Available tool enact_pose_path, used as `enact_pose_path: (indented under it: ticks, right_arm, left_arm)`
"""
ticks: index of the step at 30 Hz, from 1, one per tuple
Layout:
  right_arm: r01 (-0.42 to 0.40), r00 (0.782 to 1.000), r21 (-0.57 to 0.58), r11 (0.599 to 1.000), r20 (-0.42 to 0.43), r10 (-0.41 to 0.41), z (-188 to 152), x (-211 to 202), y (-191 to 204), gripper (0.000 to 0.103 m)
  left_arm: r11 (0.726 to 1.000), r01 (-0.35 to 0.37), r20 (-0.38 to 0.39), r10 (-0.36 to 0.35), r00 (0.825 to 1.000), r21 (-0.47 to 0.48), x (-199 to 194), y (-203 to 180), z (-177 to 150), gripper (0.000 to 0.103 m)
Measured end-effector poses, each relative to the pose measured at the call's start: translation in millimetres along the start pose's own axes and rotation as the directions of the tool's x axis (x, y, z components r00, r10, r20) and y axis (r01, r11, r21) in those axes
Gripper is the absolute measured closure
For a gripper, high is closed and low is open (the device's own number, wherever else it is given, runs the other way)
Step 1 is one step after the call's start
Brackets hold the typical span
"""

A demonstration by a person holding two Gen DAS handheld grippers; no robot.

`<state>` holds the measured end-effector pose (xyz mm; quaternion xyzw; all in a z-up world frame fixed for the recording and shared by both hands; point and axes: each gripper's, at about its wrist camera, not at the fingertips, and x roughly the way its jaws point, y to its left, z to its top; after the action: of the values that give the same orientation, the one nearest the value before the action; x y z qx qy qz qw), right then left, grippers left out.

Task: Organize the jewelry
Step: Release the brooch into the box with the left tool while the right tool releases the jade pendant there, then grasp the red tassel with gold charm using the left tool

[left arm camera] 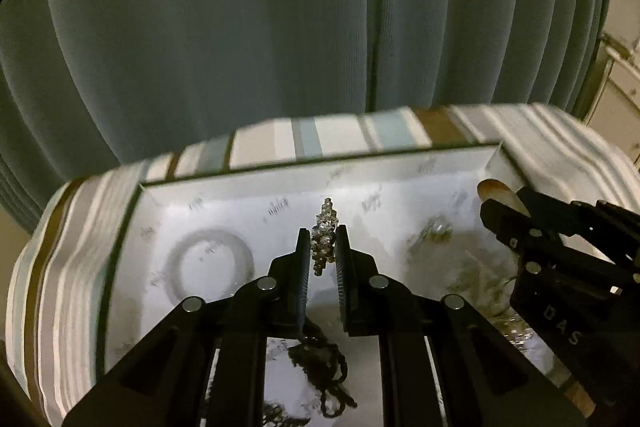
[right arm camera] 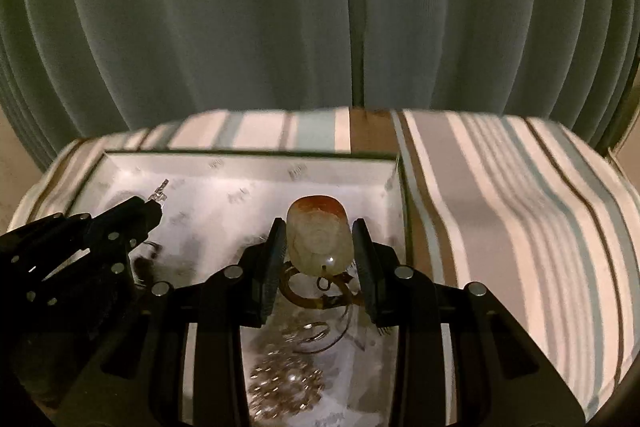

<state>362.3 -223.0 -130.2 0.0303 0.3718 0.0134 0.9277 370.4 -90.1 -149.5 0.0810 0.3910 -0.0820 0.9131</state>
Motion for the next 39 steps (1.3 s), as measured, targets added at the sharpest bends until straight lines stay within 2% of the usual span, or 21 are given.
enact_pose_path:
  ticks: [4, 5, 6, 9, 17, 21, 30, 39]
  right_arm:
    - [-0.011, 1.000, -0.001, 1.000, -0.019, 0.011, -0.4, 5.4, 0.7, 0.068]
    - [-0.010, 1.000, -0.008, 1.000, -0.012, 0.010, 0.3, 3.7, 1.6, 0.066]
    - [-0.007, 1.000, -0.012, 1.000, -0.011, 0.007, 0.3, 2.5, 2.3, 0.059]
    - [0.000, 1.000, -0.007, 1.000, -0.002, 0.000, 2.2, -0.7, 0.7, 0.058]
    - [0.020, 0.998, -0.040, 0.999, 0.068, -0.017, 7.9, -39.5, 14.0, 0.058]
    - [0.021, 0.996, -0.046, 0.999, 0.084, -0.017, -6.7, -62.7, 22.0, 0.058]
    - [0.014, 0.999, -0.041, 0.999, 0.036, -0.013, -77.3, -101.1, 25.7, 0.058]
    - [0.027, 0.999, -0.041, 0.999, -0.026, -0.028, -146.4, -128.8, 14.3, 0.058]
  left_arm:
    - [1.000, 0.010, -0.057, -0.010, 0.998, 0.002, 11.8, -2.5, -3.1, 0.086]
    - [1.000, 0.014, -0.063, -0.013, 0.998, 0.004, 12.3, -3.4, -3.3, 0.076]
    - [1.000, 0.008, -0.066, -0.007, 0.998, 0.010, 11.1, -5.6, -4.2, 0.061]
    - [1.000, -0.026, -0.038, 0.026, 0.999, -0.002, 1.5, -2.7, -5.7, 0.048]
    - [0.999, 0.008, 0.006, -0.008, 1.000, -0.052, -43.7, 16.6, -18.5, 0.048]
    - [0.998, 0.014, 0.009, -0.014, 1.000, -0.067, -63.5, 22.7, -36.0, 0.048]
    - [0.999, 0.013, -0.027, -0.014, 1.000, -0.042, -99.9, 17.3, -103.9, 0.048]
    - [0.999, 0.032, -0.061, -0.033, 0.998, -0.017, -111.9, 3.0, -148.3, 0.048]
